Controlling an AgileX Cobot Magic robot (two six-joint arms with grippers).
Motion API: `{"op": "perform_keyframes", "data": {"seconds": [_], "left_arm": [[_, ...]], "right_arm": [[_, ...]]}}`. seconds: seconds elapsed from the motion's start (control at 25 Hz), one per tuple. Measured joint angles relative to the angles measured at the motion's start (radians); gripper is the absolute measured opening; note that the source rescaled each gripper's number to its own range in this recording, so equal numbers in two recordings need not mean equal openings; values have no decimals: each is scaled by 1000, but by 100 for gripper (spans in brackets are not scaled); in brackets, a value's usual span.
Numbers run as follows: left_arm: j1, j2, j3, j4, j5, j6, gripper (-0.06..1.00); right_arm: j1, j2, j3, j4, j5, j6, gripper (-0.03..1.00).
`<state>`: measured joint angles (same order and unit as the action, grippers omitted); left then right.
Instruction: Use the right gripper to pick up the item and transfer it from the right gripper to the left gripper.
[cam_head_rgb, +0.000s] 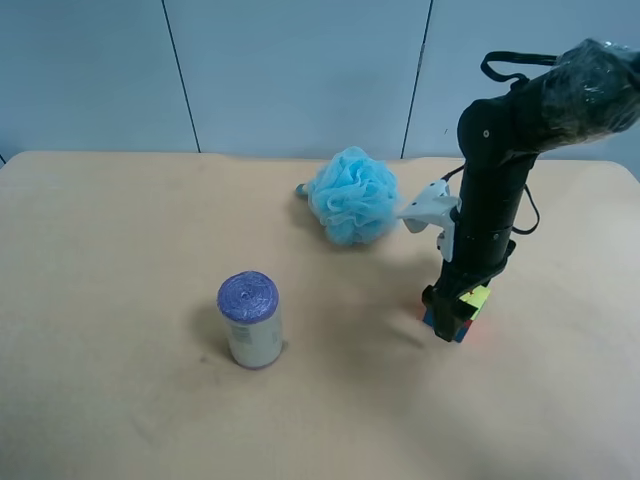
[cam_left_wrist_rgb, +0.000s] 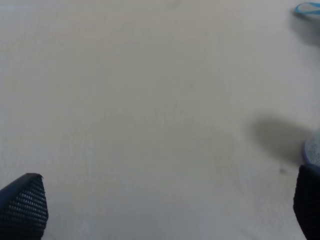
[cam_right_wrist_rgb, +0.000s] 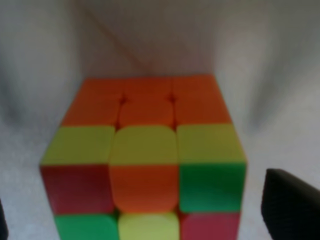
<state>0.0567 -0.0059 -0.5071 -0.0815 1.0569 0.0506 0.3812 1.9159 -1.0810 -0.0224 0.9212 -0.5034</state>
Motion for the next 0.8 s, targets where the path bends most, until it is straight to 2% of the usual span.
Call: {"op": "perform_keyframes", "data": {"seconds": [0.16,0.28,0.44,0.6,0.64,0.8], "left_arm": [[0,0,0,0,0,0,100],[0,0,0,0,0,0,100],[0,0,0,0,0,0,100],[0,0,0,0,0,0,100],[0,0,0,0,0,0,100],[0,0,0,0,0,0,100]], "right_arm": [[0,15,0,-1,-18,0,98],[0,17,0,-1,-20,0,85],[0,17,0,-1,-30,0,54],[0,17,0,-1,-33,0,7],[0,17,0,-1,-33,0,0],[0,17,0,-14,-33,0,0]]}}
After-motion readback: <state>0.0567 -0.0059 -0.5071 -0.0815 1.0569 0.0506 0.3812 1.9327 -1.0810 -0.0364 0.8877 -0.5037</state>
